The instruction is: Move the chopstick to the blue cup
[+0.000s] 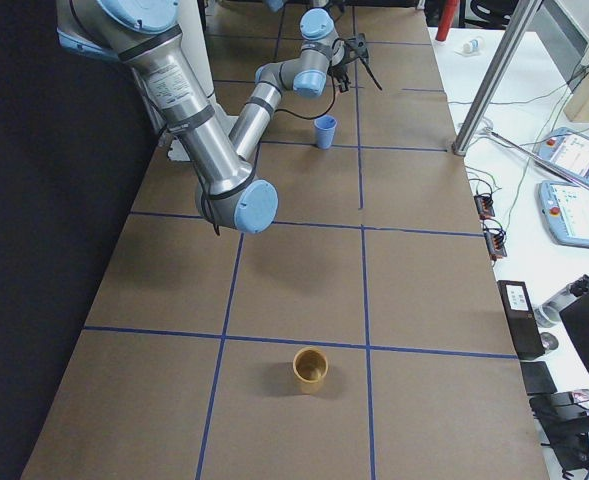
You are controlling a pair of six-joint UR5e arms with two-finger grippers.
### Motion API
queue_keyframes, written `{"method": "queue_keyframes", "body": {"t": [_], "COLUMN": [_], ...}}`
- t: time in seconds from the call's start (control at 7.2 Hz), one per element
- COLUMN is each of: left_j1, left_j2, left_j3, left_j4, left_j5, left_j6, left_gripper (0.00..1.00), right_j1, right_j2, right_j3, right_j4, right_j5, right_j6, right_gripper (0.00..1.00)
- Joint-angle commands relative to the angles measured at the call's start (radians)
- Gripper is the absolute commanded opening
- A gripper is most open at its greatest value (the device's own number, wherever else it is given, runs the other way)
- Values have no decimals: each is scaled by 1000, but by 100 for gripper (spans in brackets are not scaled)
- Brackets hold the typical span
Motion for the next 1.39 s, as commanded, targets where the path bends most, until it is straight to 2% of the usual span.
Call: {"method": "queue_keyframes", "body": {"t": [0.0,0.14,0.28,0.42,0.69,0.83,0.97,1.25], "left_j1": [0,0,0,-2,-8,-32,-58,-249], "left_j2": [-1,0,0,0,15,70,130,201], "left_j3": [-4,-7,-10,-10,-10,-33,-39,-10], "left_j4": [0,0,0,0,0,0,-9,-6], "left_j5": [0,0,0,0,-6,-12,-29,-223], "left_j6": [0,-1,-2,0,43,187,306,606], "left_gripper": [100,100,100,100,100,100,100,100], "right_j1": [-37,-56,-95,-101,-71,4,138,420], "right_j2": [1,-3,-6,-5,-41,-125,-199,-357], "right_j3": [-20,-22,-25,-25,27,91,112,94], "right_j4": [1,-2,-5,-9,-13,-13,-13,-16], "right_j5": [-56,-71,-120,-145,-127,-28,145,424], "right_j6": [-2,-5,-9,-11,-17,-40,-127,-426], "right_gripper": [2,3,26,98,100,100,100,100]}}
